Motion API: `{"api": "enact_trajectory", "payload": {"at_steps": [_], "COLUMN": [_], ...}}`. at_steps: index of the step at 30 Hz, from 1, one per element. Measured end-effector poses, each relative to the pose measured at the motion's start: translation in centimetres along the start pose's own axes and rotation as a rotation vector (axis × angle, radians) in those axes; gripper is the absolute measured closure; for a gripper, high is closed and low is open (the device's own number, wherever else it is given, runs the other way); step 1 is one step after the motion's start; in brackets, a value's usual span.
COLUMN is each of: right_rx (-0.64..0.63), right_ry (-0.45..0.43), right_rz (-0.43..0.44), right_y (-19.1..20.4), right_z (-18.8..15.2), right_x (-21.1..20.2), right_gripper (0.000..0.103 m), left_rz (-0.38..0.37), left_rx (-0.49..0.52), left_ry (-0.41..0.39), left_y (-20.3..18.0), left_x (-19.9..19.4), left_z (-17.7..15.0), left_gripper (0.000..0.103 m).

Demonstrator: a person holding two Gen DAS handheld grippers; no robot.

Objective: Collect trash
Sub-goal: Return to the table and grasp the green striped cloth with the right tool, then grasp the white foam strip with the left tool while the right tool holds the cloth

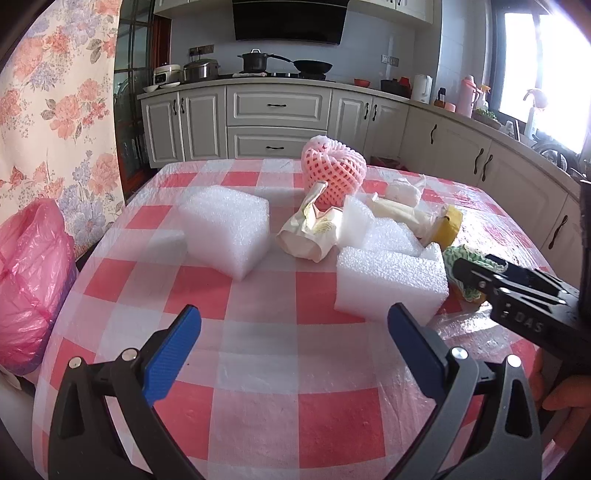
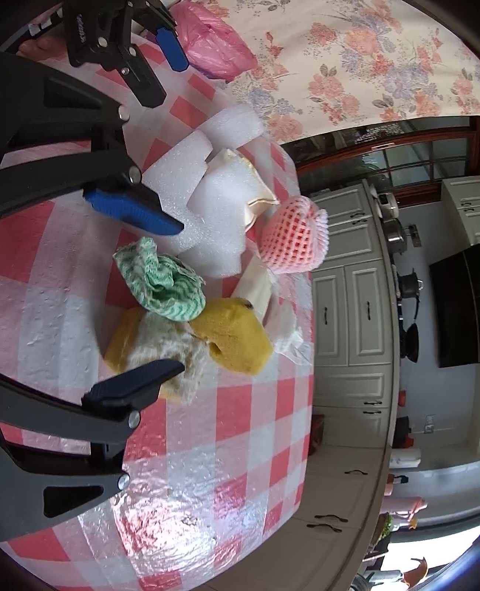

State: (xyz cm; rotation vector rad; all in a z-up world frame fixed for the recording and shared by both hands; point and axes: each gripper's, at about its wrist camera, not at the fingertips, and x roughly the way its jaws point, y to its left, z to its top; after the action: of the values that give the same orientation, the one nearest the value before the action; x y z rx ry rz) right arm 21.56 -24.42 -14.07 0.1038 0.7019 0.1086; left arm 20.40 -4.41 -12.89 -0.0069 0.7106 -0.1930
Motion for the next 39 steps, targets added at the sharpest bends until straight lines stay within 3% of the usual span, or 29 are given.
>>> {"api": "enact_trajectory", "payload": {"at_steps": [5, 7, 17, 28, 31, 32, 36, 39], "right_rx": [-0.019, -0.02, 0.063, 0.088, 0.092, 0.092, 0.086, 0.083], "right_ry": [0.013, -0.004, -0.098, -0.15, -0.152, -0.152, -0.148, -0.145], "right_rz": [0.011, 0.017, 0.046, 0.074, 0.077, 0.077, 0.081, 0.085], "right_y": [0.0, -0.4, -3.8, -5.4, -5.4, -5.3, -5.0, -4.6], "right_z": [0.1, -0.1, -1.2, -1.5, -1.6, -1.6, -1.9, -2.0], "right_x": [0.3, -0.2, -3.9, -6.0, -6.0, -6.0, -6.0, -6.0], "right_gripper": [0.075, 0.08, 0.082, 0.082, 0.082, 0.082, 0.082, 0.082], "left_rz": [-0.011, -0.024, -0.088, -0.008, -0.019, -0.025, -0.058, -0.069], "left_rx": [-0.002, -0.007, 0.054, 0.109, 0.126, 0.137, 0.158, 0.167], "left_ry": [0.0, -0.001, 0.021, 0.059, 0.067, 0.074, 0.064, 0.057], "left_y": [-0.2, -0.7, -5.7, -8.7, -8.9, -9.0, -9.1, -9.1], "left_x": [0.1, 0.3, 2.3, 5.7, 6.5, 6.8, 6.5, 5.9], "left_z": [0.3, 0.7, 1.5, 2.1, 2.1, 2.0, 1.6, 1.1], "left_gripper": [0.005, 0.005, 0.005, 0.005, 0.011, 0.022, 0.038, 0.044]}}
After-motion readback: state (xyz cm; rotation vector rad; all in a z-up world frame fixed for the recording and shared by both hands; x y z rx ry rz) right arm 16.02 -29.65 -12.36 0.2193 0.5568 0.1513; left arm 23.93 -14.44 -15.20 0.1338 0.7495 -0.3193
